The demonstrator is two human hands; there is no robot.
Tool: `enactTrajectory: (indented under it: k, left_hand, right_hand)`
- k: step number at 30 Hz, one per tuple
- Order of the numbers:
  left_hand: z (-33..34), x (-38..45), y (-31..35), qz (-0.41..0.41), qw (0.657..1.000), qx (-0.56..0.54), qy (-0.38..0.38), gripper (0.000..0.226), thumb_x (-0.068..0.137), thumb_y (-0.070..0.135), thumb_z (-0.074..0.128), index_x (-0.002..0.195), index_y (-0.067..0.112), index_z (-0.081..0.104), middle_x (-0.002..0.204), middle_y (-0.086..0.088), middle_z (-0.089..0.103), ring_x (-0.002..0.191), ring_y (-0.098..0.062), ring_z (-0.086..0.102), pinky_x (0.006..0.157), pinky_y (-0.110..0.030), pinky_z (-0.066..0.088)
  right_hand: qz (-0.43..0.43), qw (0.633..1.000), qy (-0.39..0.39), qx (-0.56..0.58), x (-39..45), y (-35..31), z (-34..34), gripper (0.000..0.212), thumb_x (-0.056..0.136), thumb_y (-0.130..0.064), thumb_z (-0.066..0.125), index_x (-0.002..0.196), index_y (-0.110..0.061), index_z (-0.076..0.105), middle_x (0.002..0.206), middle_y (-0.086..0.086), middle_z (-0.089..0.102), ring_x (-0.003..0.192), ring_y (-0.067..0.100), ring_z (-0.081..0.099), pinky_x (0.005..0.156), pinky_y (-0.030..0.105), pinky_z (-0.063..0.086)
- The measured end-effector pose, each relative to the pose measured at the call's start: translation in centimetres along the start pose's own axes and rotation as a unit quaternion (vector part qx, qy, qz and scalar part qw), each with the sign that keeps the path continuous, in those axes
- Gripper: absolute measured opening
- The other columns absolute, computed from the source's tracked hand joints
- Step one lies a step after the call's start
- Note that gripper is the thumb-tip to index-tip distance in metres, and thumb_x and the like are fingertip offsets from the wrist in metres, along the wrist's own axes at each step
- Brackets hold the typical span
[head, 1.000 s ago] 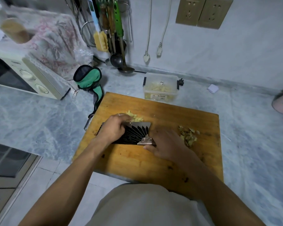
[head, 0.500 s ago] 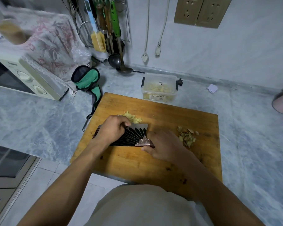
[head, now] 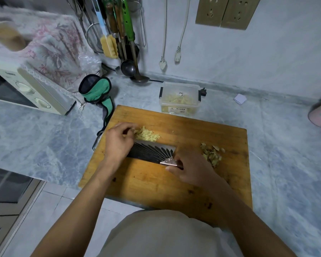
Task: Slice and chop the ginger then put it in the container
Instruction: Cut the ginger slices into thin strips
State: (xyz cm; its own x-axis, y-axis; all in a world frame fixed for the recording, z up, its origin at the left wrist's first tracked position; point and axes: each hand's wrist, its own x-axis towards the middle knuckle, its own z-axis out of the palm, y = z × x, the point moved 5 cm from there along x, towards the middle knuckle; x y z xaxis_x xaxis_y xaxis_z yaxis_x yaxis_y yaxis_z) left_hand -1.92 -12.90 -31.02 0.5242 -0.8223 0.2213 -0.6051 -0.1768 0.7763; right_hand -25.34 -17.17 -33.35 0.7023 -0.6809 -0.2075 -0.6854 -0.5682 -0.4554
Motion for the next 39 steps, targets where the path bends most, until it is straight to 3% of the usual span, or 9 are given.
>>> enactTrajectory:
  k: [4,7,10,13,19,24,29,35,39]
  left_hand:
    - [-1.5,-0.3,1.0,-0.021,0.992,-0.073,0.101,0.02,0.092,0.005,0.063,0.107,0.012,0.074,0.1,0.011,0.069,0.096,0.004,0.063,0.089,-0.01,0.047]
    - [-0.5,-1.0,0.3,-0.042,0.992,-0.073,0.091,0.021,0.092,0.004,0.061,0.107,0.012,0.073,0.101,0.008,0.07,0.092,0.005,0.063,0.081,-0.006,0.047]
    - [1.7,-1.7,-2.2,-0.074,0.996,-0.022,0.032,0.023,0.093,0.004,0.059,0.112,0.012,0.071,0.108,0.001,0.069,0.091,-0.008,0.064,0.079,-0.012,0.051]
    - [3.2,-2.3,-4.4,-0.088,0.996,0.018,0.013,0.026,0.094,0.009,0.059,0.118,0.009,0.068,0.12,-0.009,0.063,0.108,-0.022,0.06,0.094,-0.026,0.047]
    - [5.5,-2.9,-7.5,-0.167,0.981,0.099,-0.017,0.063,0.099,0.056,0.035,0.148,0.017,0.035,0.159,-0.013,0.024,0.146,-0.034,0.02,0.118,-0.054,0.023]
    - [7.7,-2.9,-6.5,-0.164,0.983,0.081,-0.022,0.068,0.101,0.056,0.025,0.153,0.013,0.029,0.161,-0.013,0.022,0.149,-0.03,0.014,0.121,-0.052,0.015]
    - [7.2,-2.5,-7.2,-0.144,0.989,0.025,-0.001,0.063,0.102,0.055,0.024,0.147,0.014,0.04,0.153,-0.011,0.04,0.143,-0.028,0.031,0.117,-0.051,0.028]
    - [6.0,-1.7,-9.1,-0.131,0.983,0.127,0.001,0.067,0.101,0.055,0.017,0.144,0.01,0.043,0.151,-0.015,0.041,0.142,-0.033,0.03,0.117,-0.051,0.024]
    - [7.8,-0.3,-7.7,-0.135,0.985,0.105,-0.021,0.067,0.101,0.055,0.016,0.149,0.013,0.04,0.155,-0.011,0.036,0.146,-0.028,0.024,0.12,-0.049,0.02]
  right_hand:
    - [0.076,0.986,0.024,0.144,-0.7,1.2,-0.3,0.028,0.099,-0.045,0.06,0.077,-0.028,0.056,0.07,-0.011,0.055,0.06,0.0,0.054,0.058,0.019,0.04]
    - [0.128,0.969,0.066,0.199,-0.6,2.0,-0.7,0.042,0.101,-0.045,0.055,0.066,-0.024,0.05,0.057,-0.011,0.047,0.045,0.001,0.047,0.049,0.014,0.033]
    - [0.174,0.966,0.085,0.171,0.1,3.2,-0.9,0.044,0.101,-0.05,0.051,0.075,-0.016,0.059,0.061,-0.009,0.05,0.052,0.004,0.05,0.052,0.017,0.034]
    - [0.209,0.962,0.09,0.153,0.8,4.2,-1.0,0.049,0.101,-0.053,0.05,0.09,-0.009,0.068,0.064,-0.006,0.055,0.055,0.007,0.055,0.052,0.019,0.038]
    - [0.198,0.97,0.085,0.115,1.1,3.4,0.7,0.053,0.103,-0.053,0.042,0.098,-0.008,0.069,0.073,-0.003,0.062,0.064,0.01,0.06,0.054,0.021,0.043]
    - [0.171,0.978,0.027,0.118,1.6,0.8,1.7,0.047,0.105,-0.052,0.041,0.082,-0.016,0.062,0.067,-0.006,0.055,0.056,0.005,0.051,0.046,0.017,0.031]
    - [0.177,0.966,0.06,0.179,2.0,1.2,0.4,0.048,0.105,-0.049,0.043,0.07,-0.019,0.054,0.061,-0.006,0.051,0.051,0.005,0.047,0.044,0.012,0.036]
    - [0.171,0.972,0.058,0.15,3.4,2.2,-0.3,0.048,0.105,-0.051,0.04,0.093,-0.013,0.066,0.08,-0.002,0.061,0.073,0.012,0.059,0.068,0.024,0.041]
    - [0.136,0.978,0.016,0.155,3.3,0.7,0.7,0.051,0.104,-0.047,0.046,0.061,-0.02,0.046,0.056,-0.007,0.044,0.049,0.004,0.041,0.047,0.016,0.027]
